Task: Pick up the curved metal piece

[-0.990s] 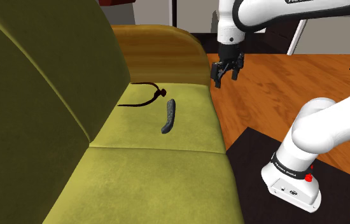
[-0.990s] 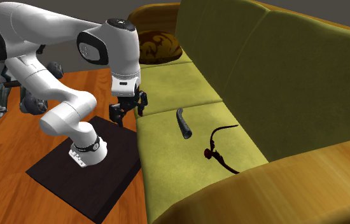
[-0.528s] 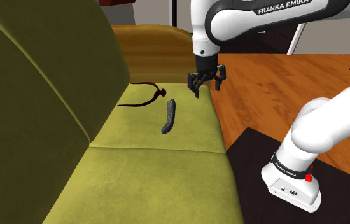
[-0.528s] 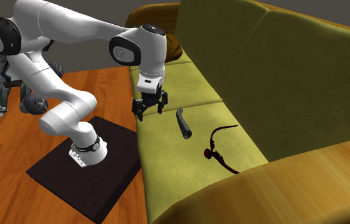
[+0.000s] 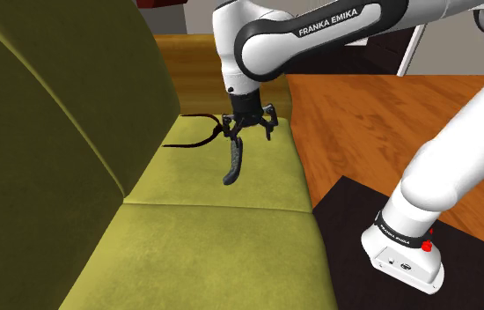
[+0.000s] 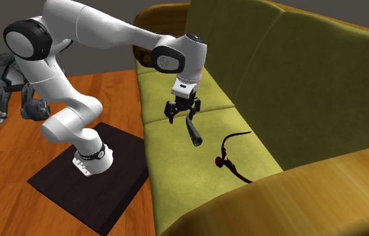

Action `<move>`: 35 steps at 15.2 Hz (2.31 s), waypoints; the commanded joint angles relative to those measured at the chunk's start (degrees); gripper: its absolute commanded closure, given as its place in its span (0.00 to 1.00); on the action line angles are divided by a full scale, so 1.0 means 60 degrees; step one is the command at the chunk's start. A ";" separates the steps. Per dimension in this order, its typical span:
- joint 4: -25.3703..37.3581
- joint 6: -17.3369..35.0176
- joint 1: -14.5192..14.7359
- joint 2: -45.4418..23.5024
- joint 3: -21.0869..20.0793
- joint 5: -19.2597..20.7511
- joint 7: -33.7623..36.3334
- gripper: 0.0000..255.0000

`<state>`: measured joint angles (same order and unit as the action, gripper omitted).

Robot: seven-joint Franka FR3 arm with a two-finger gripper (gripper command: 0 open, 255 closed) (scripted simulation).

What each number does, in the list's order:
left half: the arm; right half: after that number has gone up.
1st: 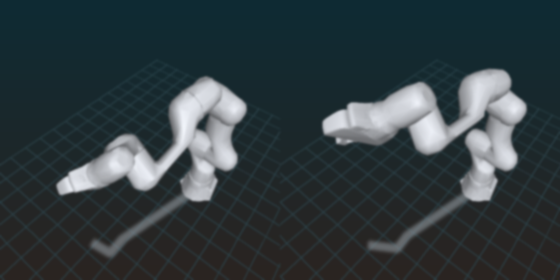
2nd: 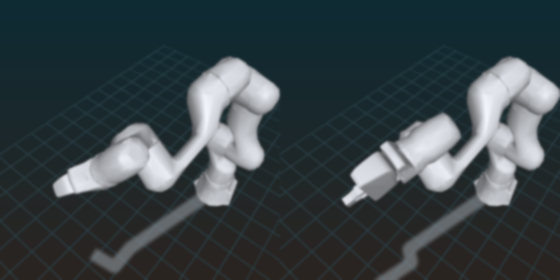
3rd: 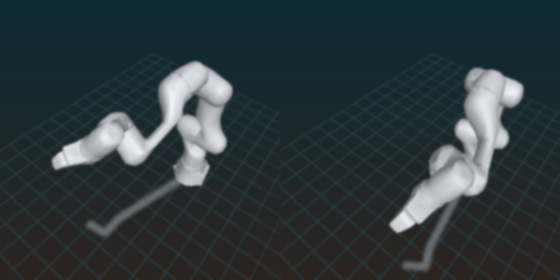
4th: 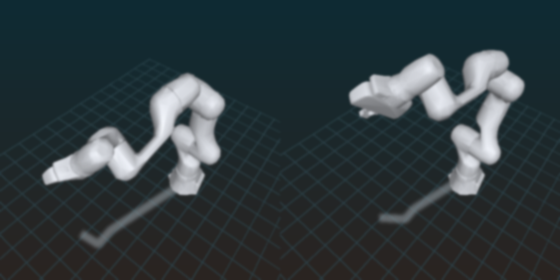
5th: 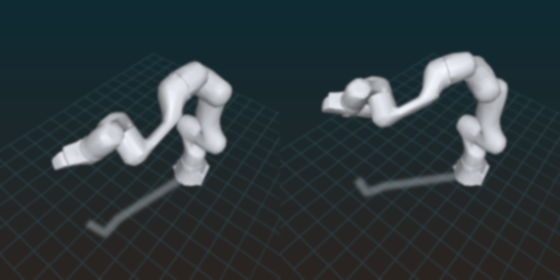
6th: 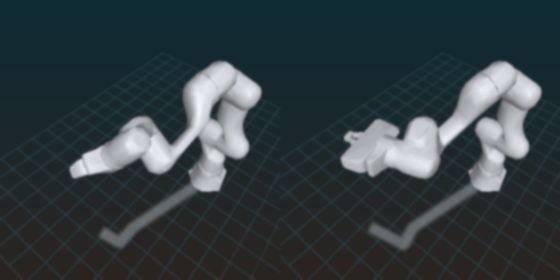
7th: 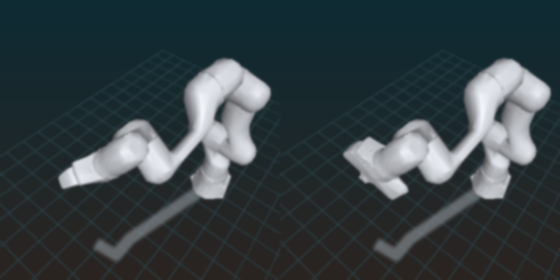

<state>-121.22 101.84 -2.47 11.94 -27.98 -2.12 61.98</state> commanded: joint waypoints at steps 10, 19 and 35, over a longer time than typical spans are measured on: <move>0.0852 0.0835 0.0047 -0.2132 -0.0541 0.0860 0.2197 0.00; 0.0718 0.1036 0.0055 -0.2213 -0.0546 0.0906 0.2242 1.00; 0.1846 -0.0456 0.0016 -0.1777 -0.0510 0.0673 0.2008 1.00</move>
<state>-110.86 99.81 -2.38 1.31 -31.03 1.92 74.03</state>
